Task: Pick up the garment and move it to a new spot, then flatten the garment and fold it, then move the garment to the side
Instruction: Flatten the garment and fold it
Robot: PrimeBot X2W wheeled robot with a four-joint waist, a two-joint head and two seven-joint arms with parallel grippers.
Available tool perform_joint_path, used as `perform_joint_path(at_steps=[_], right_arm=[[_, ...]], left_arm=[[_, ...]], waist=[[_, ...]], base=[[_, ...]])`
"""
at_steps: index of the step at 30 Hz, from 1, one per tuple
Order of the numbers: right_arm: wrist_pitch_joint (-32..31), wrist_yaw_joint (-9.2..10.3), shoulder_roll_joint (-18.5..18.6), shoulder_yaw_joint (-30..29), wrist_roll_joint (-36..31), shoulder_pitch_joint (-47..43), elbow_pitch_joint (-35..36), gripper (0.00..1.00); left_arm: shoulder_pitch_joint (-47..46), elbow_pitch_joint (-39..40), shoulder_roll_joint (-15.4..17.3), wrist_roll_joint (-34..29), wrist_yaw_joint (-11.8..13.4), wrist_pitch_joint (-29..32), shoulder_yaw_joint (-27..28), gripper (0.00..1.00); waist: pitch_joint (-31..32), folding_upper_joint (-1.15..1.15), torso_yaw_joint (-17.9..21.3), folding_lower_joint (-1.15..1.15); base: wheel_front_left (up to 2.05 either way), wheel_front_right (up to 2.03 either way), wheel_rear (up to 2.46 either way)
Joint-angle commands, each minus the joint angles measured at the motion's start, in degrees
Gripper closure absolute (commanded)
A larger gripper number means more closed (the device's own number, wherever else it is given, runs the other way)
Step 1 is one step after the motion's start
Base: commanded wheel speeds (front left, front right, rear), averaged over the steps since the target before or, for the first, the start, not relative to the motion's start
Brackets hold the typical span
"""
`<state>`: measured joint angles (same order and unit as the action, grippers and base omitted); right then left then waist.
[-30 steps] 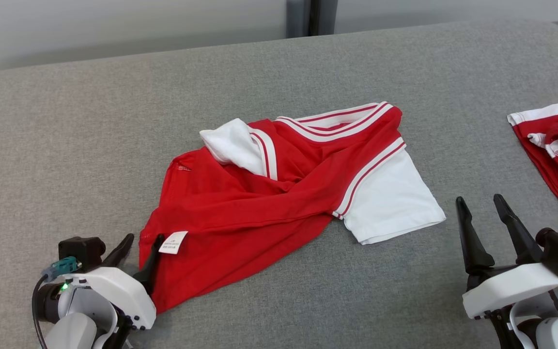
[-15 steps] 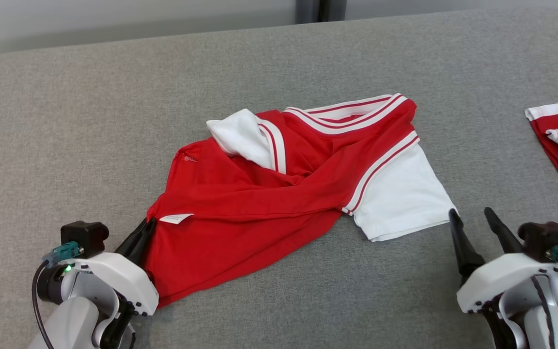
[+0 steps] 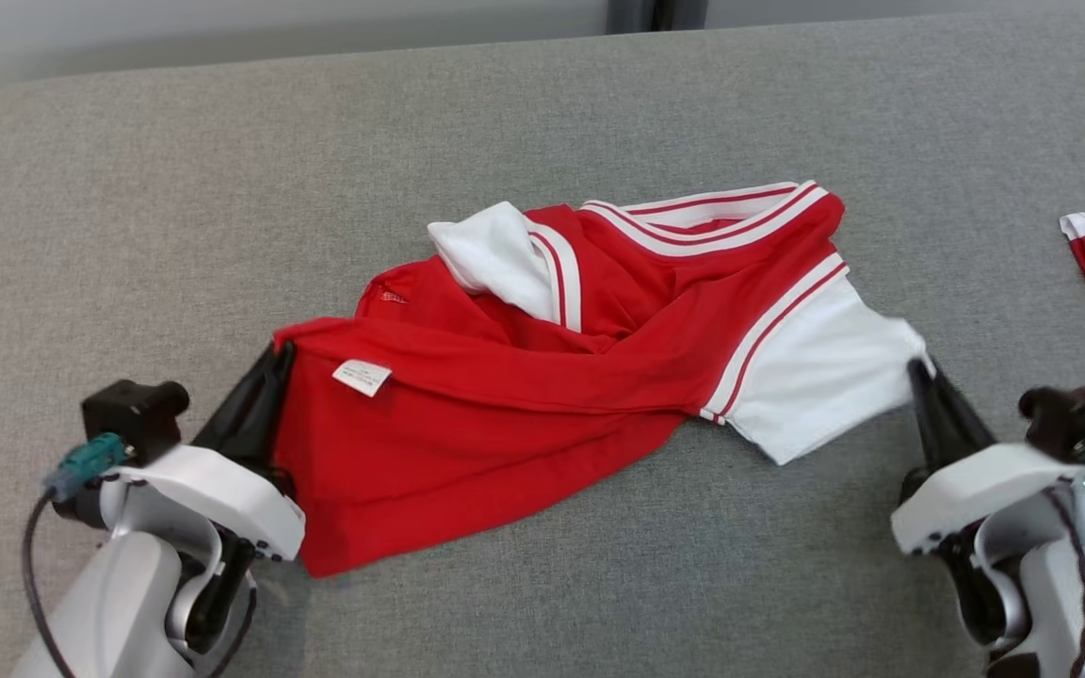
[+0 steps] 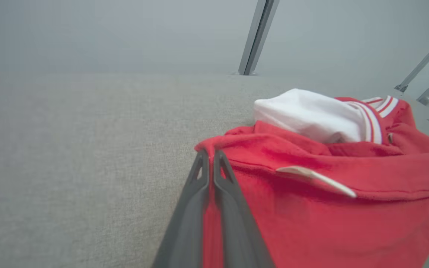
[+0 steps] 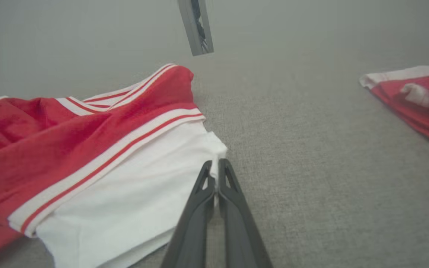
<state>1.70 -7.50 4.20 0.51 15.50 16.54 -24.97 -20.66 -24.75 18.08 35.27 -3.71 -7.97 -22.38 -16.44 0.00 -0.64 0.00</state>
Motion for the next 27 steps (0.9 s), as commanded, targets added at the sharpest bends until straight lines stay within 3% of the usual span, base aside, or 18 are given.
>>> perform_joint_path(at_steps=[1, 8, 16, 21, 27], right_arm=[[1.1, 0.02, 0.8, -0.2, 0.9, 1.3, 2.0, 1.0], [1.3, 0.02, 3.4, -1.5, 1.7, 4.7, 14.8, 1.0], [-2.7, 0.02, 4.7, -4.5, 1.0, 13.1, 33.3, 1.0], [-5.2, 0.02, 6.0, -5.5, 0.5, 18.6, 40.4, 1.0], [-8.0, 0.02, 6.6, -5.2, 1.0, 21.5, 43.7, 1.0]], left_arm=[[-0.1, 2.0, 0.9, -0.2, 0.6, -0.5, 0.8, 1.0], [-0.6, 14.9, 4.4, -1.5, 3.8, -0.5, 3.1, 1.0], [-5.2, 31.6, 8.4, -3.4, 7.9, 2.3, 7.0, 1.0], [-8.8, 39.0, 10.7, -5.4, 10.0, 4.3, 9.0, 1.0], [-11.5, 44.3, 12.2, -6.8, 11.8, 6.4, 10.2, 1.0]], waist=[[0.3, 0.0, 0.3, 0.0], [2.3, 0.0, 1.2, 0.0], [5.6, 0.0, 1.3, 0.0], [6.9, 0.0, 0.9, 0.0], [7.5, 0.0, 0.8, 0.0]], base=[[0.0, 0.0, 0.0], [0.0, 0.0, 0.0], [0.0, 0.0, 0.0], [0.0, 0.0, 0.0], [0.0, 0.0, 0.0]])
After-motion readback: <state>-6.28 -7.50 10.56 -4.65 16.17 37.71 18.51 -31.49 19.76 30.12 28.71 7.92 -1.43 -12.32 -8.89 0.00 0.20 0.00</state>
